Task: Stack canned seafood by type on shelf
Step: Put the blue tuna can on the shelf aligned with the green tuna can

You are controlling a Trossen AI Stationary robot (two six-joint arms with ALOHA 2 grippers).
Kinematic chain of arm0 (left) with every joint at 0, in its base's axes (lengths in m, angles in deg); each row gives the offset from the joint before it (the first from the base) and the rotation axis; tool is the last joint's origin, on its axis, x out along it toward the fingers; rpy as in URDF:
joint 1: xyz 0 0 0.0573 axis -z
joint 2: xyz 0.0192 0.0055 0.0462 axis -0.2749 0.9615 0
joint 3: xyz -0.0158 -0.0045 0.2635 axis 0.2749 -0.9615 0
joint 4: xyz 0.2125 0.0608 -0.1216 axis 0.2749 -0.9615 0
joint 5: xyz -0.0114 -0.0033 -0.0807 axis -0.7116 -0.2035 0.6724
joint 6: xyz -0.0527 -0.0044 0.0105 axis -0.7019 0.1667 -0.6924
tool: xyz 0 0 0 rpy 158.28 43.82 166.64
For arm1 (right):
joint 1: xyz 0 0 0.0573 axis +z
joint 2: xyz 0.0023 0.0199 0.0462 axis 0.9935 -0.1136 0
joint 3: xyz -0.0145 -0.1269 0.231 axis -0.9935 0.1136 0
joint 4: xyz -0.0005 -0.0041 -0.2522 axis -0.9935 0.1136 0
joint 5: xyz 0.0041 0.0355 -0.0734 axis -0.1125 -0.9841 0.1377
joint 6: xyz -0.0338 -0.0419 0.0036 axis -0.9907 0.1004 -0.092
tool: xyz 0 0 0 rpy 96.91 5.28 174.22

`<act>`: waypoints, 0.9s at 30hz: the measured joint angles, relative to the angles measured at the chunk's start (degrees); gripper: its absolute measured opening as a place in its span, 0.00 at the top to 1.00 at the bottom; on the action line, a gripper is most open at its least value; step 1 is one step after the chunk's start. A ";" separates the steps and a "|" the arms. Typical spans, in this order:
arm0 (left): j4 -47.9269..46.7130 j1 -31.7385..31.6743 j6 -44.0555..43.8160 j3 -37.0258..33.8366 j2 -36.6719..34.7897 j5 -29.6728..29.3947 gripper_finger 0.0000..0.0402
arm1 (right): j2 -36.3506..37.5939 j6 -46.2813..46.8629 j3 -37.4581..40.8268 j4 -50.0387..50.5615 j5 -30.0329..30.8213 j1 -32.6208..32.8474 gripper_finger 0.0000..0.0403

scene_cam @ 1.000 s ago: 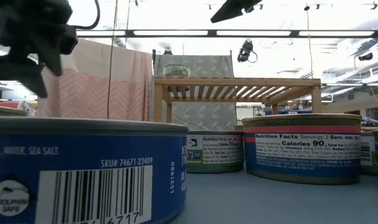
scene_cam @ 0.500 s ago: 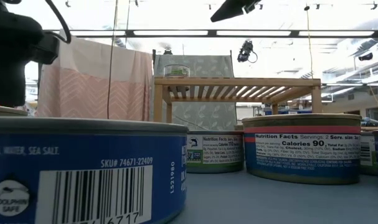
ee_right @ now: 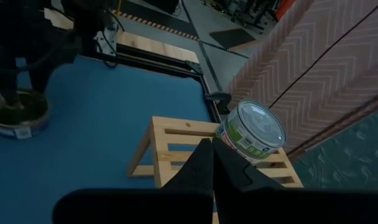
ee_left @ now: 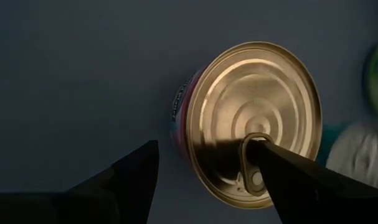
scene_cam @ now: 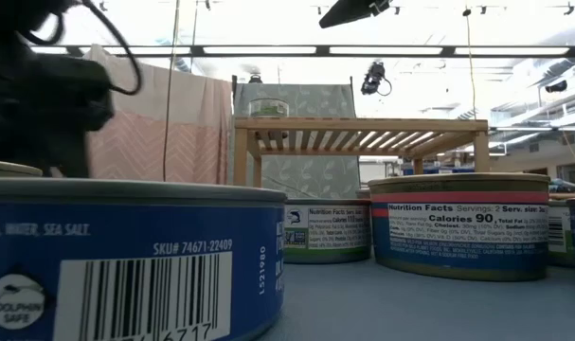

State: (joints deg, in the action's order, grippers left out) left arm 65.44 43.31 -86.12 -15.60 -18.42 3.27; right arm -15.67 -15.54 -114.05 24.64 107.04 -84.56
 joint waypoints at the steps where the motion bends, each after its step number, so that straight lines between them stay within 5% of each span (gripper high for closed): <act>1: 1.04 -1.28 1.02 -0.04 0.12 -1.29 0.32 | 0.00 0.02 0.00 -0.01 0.00 0.00 1.00; 9: 11.69 -13.79 13.03 -0.18 3.86 -2.40 0.32 | 0.00 3.97 0.00 -0.01 -0.78 -0.09 1.00; 16: 33.61 -23.23 21.71 -0.14 7.49 2.53 0.32 | 0.00 13.57 2.16 -1.96 -13.48 -0.57 1.00; 21: 36.60 -27.74 23.54 -0.07 7.38 7.08 0.32 | -0.04 17.82 6.06 -4.43 -14.01 -0.39 1.00; 27: 36.09 -31.41 24.62 -0.08 2.52 15.14 0.32 | -1.14 27.75 15.90 -17.83 -25.01 0.43 0.99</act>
State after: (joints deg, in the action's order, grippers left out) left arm 101.54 11.90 -61.50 -15.69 -15.90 18.40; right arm -16.80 12.21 -98.15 6.80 82.03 -84.13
